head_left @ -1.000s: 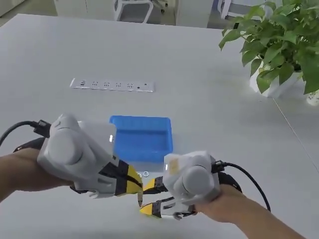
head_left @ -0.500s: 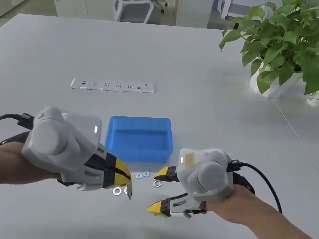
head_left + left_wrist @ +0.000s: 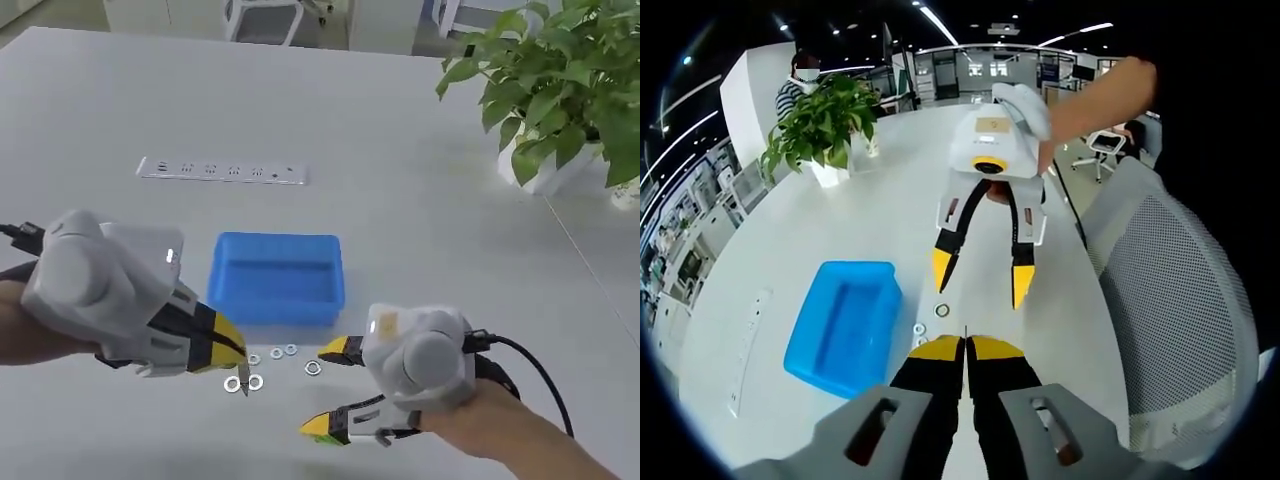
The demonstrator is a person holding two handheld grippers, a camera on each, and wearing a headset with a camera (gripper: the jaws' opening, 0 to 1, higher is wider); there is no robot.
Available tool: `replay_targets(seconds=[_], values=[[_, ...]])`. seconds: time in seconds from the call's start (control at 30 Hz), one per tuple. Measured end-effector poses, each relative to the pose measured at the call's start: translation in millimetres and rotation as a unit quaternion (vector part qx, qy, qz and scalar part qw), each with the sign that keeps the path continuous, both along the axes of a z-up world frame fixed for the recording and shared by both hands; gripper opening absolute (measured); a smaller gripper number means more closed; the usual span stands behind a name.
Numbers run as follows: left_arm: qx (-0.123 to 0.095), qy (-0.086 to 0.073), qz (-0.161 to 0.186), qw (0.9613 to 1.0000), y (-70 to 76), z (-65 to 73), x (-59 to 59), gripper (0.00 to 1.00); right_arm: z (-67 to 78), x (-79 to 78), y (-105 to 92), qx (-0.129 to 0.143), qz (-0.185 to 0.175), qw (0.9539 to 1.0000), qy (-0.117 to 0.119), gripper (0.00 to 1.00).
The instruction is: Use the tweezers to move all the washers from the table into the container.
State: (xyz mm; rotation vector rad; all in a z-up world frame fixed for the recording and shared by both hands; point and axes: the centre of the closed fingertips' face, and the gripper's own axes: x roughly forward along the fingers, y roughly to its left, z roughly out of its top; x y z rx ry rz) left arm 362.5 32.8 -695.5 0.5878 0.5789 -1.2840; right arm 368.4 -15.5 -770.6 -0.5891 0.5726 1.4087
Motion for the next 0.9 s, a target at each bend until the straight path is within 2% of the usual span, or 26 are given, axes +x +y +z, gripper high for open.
replay_targets(seconds=[0.67,0.9], values=[[-0.009,0.003,-0.002,0.9999,-3.1,-2.7,6.5,0.05,-4.9,0.1,-3.2,-0.001,-0.006,1.0000,0.004,0.51],[-0.017,0.009,-0.006,0.9998,-5.8,-2.2,6.4,0.05,-6.1,-0.1,-3.5,-0.001,-0.007,1.0000,0.006,0.51]])
